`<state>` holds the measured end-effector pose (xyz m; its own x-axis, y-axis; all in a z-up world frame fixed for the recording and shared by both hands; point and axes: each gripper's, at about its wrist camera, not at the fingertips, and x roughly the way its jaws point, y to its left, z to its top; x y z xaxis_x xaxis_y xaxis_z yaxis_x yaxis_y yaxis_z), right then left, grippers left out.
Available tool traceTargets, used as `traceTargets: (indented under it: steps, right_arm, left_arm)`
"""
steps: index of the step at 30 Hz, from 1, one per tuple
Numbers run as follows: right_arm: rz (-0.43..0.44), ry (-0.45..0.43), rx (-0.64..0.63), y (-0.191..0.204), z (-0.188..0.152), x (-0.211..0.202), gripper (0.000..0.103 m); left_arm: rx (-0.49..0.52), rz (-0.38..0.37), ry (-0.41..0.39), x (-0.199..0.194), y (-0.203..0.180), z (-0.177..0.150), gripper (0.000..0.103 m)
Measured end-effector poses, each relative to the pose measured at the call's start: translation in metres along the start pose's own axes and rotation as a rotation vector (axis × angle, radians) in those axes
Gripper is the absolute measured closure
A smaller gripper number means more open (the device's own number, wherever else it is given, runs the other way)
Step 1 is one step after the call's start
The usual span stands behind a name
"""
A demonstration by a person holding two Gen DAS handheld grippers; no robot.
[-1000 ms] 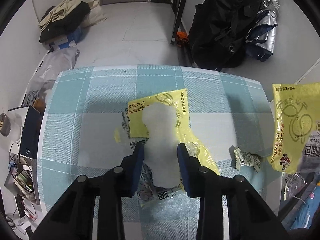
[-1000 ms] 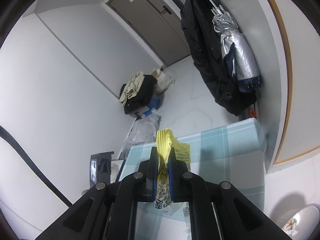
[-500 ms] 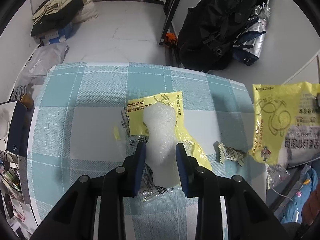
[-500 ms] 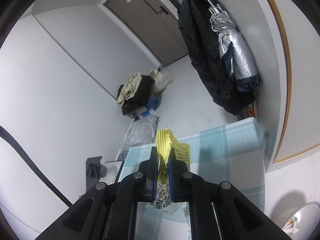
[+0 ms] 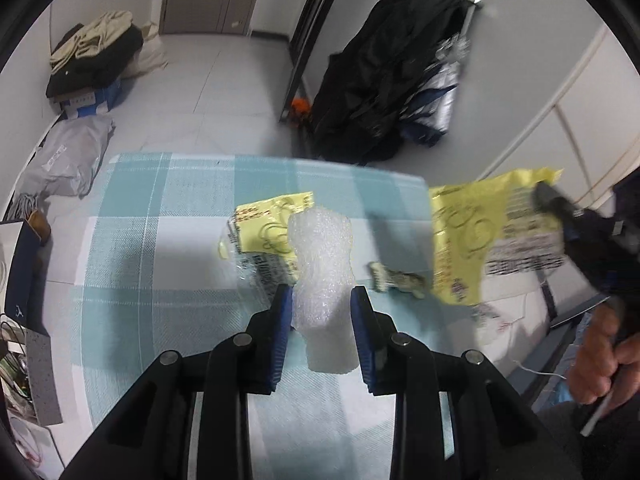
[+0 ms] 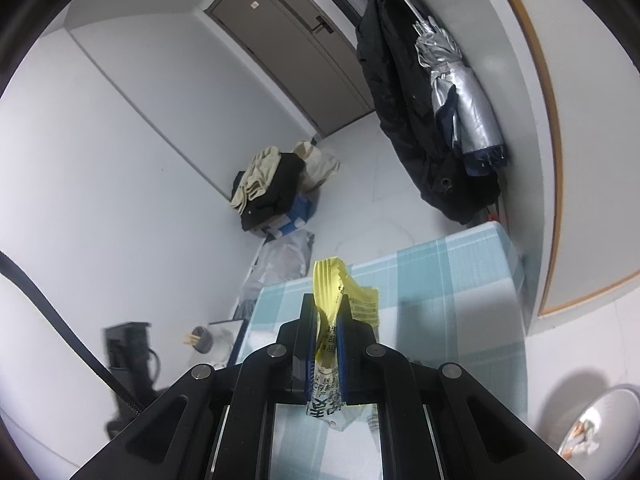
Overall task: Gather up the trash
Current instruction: 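Carry the yellow bag and white foam block over the bin with both tools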
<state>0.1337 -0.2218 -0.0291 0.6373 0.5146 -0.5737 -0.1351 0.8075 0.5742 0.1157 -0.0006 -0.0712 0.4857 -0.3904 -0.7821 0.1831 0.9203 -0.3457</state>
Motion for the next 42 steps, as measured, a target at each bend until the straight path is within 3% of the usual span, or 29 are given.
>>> traceTargets:
  steps: [9,15,24,31,37,42]
  right_arm:
    - [0.049,-0.039,0.048,0.018,-0.034,-0.046,0.095]
    - [0.04,-0.097,0.001,0.038,-0.048,-0.093,0.095]
    - [0.007,-0.245,0.01,0.032,-0.051,-0.187,0.095]
    - [-0.127,-0.349,0.048,-0.003,-0.054,-0.251,0.095]
    - [-0.205,-0.372,0.161,-0.066,-0.064,-0.283,0.095]
    - [-0.265,-0.343,0.272,-0.126,-0.079,-0.287,0.095]
  left_arm:
    - [0.067,0.019,-0.161,-0.06,-0.025,-0.008,0.079]
    - [0.084,0.004,-0.224,-0.086,-0.044,-0.028,0.079]
    - [0.167,-0.063,-0.282,-0.11,-0.097,-0.042,0.079]
    - [0.248,-0.207,-0.243,-0.092,-0.162,-0.045,0.079]
    - [0.296,-0.283,-0.165,-0.055,-0.209,-0.043,0.079]
    - [0.313,-0.343,-0.052,-0.014,-0.243,-0.043,0.079]
